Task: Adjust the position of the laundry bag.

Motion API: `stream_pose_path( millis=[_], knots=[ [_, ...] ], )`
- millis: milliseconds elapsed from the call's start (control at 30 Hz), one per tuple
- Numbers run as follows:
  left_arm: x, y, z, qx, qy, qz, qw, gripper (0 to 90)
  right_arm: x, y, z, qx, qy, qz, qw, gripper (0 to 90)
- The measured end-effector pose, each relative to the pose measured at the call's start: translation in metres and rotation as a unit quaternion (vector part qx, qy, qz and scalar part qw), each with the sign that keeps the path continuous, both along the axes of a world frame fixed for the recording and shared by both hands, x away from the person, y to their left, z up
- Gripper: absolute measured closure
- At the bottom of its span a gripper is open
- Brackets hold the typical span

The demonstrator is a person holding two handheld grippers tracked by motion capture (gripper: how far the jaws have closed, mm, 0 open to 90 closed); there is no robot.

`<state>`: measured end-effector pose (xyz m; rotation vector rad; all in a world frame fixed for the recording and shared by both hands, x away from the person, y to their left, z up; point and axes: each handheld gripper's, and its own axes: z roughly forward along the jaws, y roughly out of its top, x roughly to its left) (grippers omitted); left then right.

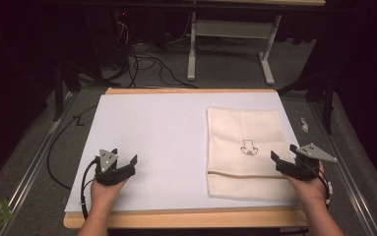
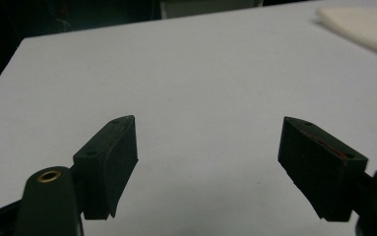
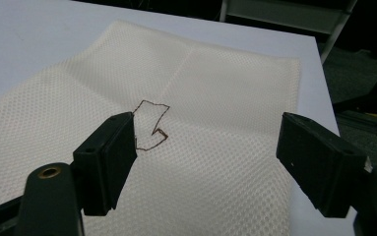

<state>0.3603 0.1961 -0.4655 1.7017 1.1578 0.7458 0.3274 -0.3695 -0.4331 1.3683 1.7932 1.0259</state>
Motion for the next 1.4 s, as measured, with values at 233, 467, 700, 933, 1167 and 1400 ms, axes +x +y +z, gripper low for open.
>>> stream_pose_path(
  millis=[233, 467, 700, 933, 1167, 1400],
  knots=[
    [-0.001, 0.000, 0.014, -0.030, 0.000, 0.003, 0.9995, 23.4, -0.004, -0.003, 0.002, -0.001, -0.007, 0.006, 1.0000, 23.4],
    [-0.003, 0.001, 0.015, -0.037, 0.002, -0.001, 0.9993, 23.5, -0.004, -0.002, 0.001, -0.001, -0.004, 0.009, 1.0000, 23.4],
    [-0.004, 0.001, 0.017, -0.049, -0.005, -0.005, 0.9988, 23.5, -0.004, -0.002, 0.001, -0.004, -0.005, 0.009, 0.9999, 23.4],
    [-0.005, -0.025, 0.026, -0.055, 0.009, -0.063, 0.9965, 24.5, -0.004, -0.004, 0.000, -0.003, -0.004, 0.007, 1.0000, 23.2],
    [-0.001, -0.098, 0.029, -0.031, 0.012, -0.121, 0.9921, 27.3, -0.005, -0.020, 0.000, 0.015, -0.007, 0.003, 0.9999, 28.1],
    [0.020, -0.168, 0.021, -0.027, 0.037, -0.142, 0.9889, 35.2, -0.006, -0.026, -0.001, 0.022, -0.007, 0.006, 0.9997, 32.9]
  ],
)
